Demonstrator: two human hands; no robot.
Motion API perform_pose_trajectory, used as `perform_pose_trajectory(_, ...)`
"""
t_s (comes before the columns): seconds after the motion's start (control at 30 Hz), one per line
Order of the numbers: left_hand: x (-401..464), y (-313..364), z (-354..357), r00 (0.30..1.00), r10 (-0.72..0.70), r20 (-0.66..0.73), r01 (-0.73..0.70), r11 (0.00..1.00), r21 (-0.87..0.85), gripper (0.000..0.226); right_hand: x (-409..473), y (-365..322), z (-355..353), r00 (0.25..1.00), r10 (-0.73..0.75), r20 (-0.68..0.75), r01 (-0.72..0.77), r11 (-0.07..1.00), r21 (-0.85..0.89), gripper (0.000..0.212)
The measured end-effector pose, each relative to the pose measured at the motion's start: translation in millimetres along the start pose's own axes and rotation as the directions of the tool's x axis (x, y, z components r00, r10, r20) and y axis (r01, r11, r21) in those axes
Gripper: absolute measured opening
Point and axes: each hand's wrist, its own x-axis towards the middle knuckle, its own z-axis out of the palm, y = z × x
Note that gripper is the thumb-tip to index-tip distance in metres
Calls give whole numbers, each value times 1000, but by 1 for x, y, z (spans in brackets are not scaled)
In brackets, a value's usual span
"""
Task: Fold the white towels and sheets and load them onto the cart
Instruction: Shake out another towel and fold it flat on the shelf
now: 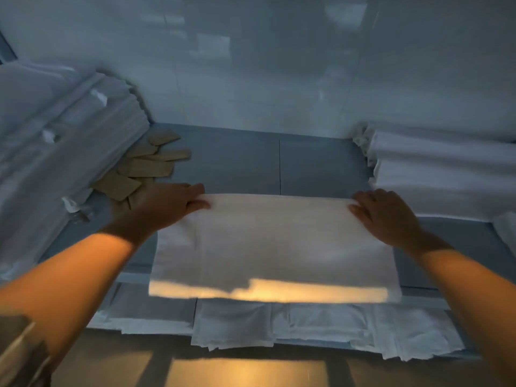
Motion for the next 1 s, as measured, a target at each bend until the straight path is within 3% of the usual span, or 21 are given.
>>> perform_pose_trajectory(0.1, 12, -14, 46, 997, -36, 67, 35, 999, 12, 69, 24, 1, 43, 999, -19, 34, 20, 1000, -12, 55)
perform_pose_trajectory(0.23, 18, -27, 97, 989, -109, 95, 109, 994, 1, 71, 49, -1, 94, 998, 21, 62, -21, 1000, -1, 37)
perform_pose_trajectory(0.37, 22, -30, 122, 969, -194, 154, 193, 981, 23, 59, 55, -5, 125, 989, 108, 97, -116, 989, 87, 31)
perform_pose_trajectory(0.53, 25, -33, 115, 978, -125, 167, 127, 992, -4, 44, 62, -7, 119, 973, 173, 155, -196, 969, 153, 29)
perform_pose_trajectory(0.63, 24, -34, 110, 980, -98, 174, 102, 995, -13, 38, 81, -40, 109, 981, 101, 163, -140, 957, 253, 27)
perform_pose_trajectory(0.9, 26, -35, 108, 960, -136, 243, 149, 988, -37, 29, 157, -176, 94, 943, -281, 181, 155, 846, 509, 32)
perform_pose_trajectory(1.0, 32, -40, 101, 946, -165, 279, 200, 974, -104, 26, 168, -188, 93, 940, -285, 187, 127, 802, 584, 18)
